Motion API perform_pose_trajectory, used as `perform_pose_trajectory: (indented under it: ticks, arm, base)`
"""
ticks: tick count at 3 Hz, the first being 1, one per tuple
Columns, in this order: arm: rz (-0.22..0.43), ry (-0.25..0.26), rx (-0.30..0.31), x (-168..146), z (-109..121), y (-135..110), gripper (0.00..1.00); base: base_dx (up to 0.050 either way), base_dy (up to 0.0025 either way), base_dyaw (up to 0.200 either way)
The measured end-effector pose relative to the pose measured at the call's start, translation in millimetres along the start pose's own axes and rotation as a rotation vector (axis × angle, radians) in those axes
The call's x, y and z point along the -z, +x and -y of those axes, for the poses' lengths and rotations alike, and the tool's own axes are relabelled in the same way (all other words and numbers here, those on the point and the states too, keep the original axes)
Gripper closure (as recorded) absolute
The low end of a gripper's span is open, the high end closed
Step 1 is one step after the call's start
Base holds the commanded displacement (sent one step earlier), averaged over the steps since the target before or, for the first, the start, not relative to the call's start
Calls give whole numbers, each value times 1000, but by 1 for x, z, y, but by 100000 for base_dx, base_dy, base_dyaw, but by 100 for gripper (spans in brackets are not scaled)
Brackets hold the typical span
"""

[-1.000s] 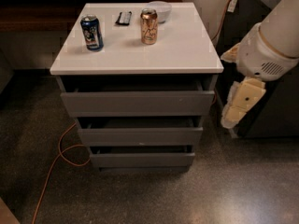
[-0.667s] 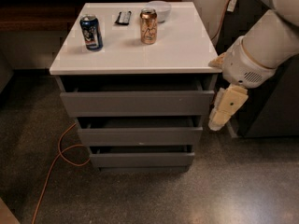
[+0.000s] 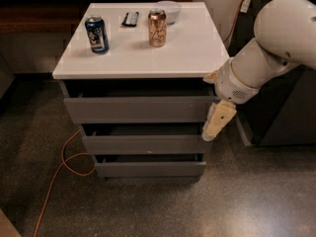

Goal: Open top drawer

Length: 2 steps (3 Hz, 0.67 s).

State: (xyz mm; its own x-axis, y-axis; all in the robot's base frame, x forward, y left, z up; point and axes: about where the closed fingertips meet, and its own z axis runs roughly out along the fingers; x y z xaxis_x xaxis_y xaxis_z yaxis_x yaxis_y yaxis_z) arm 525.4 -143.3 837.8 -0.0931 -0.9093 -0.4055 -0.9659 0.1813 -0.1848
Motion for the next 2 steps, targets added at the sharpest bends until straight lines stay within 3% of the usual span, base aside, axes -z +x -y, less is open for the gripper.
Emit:
perform_pose_trajectory:
  ticks: [2]
  arm:
    - [10, -9, 49, -61, 20, -4, 0]
  base:
    - [0, 0, 0]
